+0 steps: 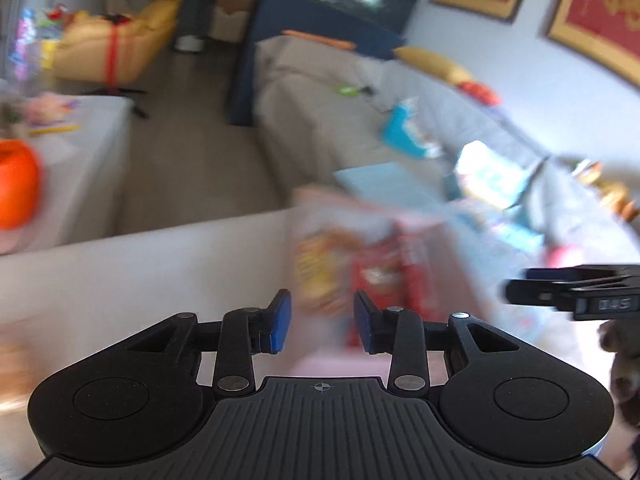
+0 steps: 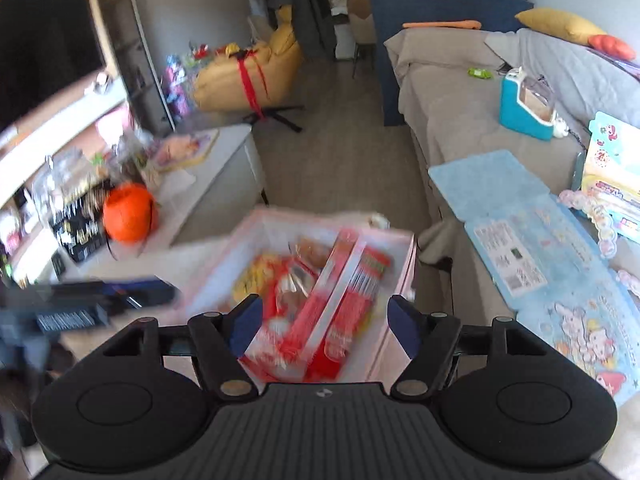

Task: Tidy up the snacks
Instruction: 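Drop the red strip into the pink box with the right tool while the left drops the duck bag, then grasp the blue packet with the right tool while the left tool grasps the bread stick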

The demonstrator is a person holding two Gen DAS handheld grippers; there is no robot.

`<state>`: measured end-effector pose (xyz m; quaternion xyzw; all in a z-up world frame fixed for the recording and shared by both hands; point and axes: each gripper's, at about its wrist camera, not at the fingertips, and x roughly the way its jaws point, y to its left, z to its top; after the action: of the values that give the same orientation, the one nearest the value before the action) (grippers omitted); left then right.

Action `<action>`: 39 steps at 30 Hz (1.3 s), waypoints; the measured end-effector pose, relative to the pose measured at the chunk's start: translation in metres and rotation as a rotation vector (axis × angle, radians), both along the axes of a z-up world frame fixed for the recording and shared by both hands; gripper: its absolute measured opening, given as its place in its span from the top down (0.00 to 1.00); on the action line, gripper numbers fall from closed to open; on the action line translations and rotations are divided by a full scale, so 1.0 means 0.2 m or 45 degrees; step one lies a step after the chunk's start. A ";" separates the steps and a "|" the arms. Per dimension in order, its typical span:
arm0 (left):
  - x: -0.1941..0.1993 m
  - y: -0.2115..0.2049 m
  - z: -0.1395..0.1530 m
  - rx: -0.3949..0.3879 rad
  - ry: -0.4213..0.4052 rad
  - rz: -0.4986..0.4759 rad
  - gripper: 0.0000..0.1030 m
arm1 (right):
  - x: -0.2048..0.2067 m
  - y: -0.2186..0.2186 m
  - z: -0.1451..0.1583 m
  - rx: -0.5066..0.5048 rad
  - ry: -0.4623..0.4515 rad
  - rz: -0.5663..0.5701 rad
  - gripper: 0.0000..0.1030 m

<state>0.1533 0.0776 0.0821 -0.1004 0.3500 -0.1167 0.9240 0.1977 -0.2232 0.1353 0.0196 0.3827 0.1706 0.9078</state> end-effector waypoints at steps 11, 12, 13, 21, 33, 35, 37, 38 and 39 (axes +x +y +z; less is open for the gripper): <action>-0.62 0.70 -0.14 -0.105 0.332 0.520 0.63 | -0.38 0.58 -0.37 0.113 0.364 0.438 0.28; -0.65 0.74 -0.14 -0.115 0.328 0.556 0.63 | -0.40 0.65 -0.42 0.119 0.425 0.463 0.28; -0.66 0.76 -0.15 -0.120 0.324 0.578 0.63 | -0.42 0.71 -0.46 0.124 0.473 0.478 0.28; -0.51 0.61 -0.22 -0.076 0.284 0.540 0.44 | -0.69 0.94 -0.49 -0.095 0.186 0.461 0.09; -0.35 0.15 -0.29 0.142 0.248 0.256 0.50 | -0.68 0.48 -0.51 -0.077 0.196 0.276 0.09; -0.36 0.11 -0.30 0.193 0.235 0.232 0.52 | -0.67 0.46 -0.51 -0.024 0.249 0.247 0.09; -0.38 0.10 -0.29 0.237 0.226 0.210 0.53 | -0.67 0.48 -0.50 0.017 0.297 0.229 0.08; -0.39 0.10 -0.29 0.254 0.225 0.201 0.54 | -0.68 0.51 -0.51 0.031 0.308 0.223 0.08; -0.41 0.10 -0.29 0.268 0.223 0.194 0.56 | -0.69 0.54 -0.51 0.037 0.310 0.228 0.07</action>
<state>0.0715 0.0972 0.0246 -0.0391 0.4311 0.0003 0.9015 0.0595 -0.1143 0.0324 0.0190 0.4878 0.2527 0.8354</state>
